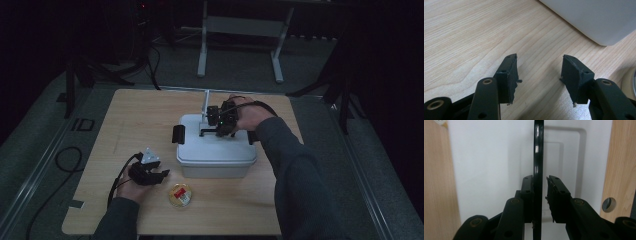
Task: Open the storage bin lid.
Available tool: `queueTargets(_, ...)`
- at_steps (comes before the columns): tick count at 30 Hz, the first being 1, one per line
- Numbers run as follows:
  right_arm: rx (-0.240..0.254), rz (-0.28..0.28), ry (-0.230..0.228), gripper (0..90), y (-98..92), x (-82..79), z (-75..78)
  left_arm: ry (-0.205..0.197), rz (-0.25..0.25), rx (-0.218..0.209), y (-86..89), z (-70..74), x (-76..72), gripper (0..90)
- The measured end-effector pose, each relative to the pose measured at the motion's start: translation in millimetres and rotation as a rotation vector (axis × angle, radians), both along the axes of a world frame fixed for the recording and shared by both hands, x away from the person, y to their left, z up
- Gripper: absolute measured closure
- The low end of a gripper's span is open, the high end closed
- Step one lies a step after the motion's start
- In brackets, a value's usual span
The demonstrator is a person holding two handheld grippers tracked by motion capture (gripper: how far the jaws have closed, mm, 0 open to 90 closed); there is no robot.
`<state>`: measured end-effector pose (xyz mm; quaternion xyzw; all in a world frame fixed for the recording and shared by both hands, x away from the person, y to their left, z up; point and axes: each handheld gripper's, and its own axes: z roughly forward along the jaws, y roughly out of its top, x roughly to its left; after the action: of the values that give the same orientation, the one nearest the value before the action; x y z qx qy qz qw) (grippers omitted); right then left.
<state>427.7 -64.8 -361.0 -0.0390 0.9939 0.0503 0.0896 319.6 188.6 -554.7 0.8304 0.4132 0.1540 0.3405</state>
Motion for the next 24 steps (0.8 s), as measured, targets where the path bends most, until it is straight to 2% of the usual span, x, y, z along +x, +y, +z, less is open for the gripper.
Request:
queueTargets(11,-0.064,0.021,0.012,82.9,10.9,2.7,-1.2,0.001,-0.002,0.000,0.2,0.1,0.0,47.3)
queueTargets(24,-0.064,0.028,0.024,83.8,11.9,3.7,0.4,0.002,-0.003,-0.001,0.2,0.1,0.0,47.3)
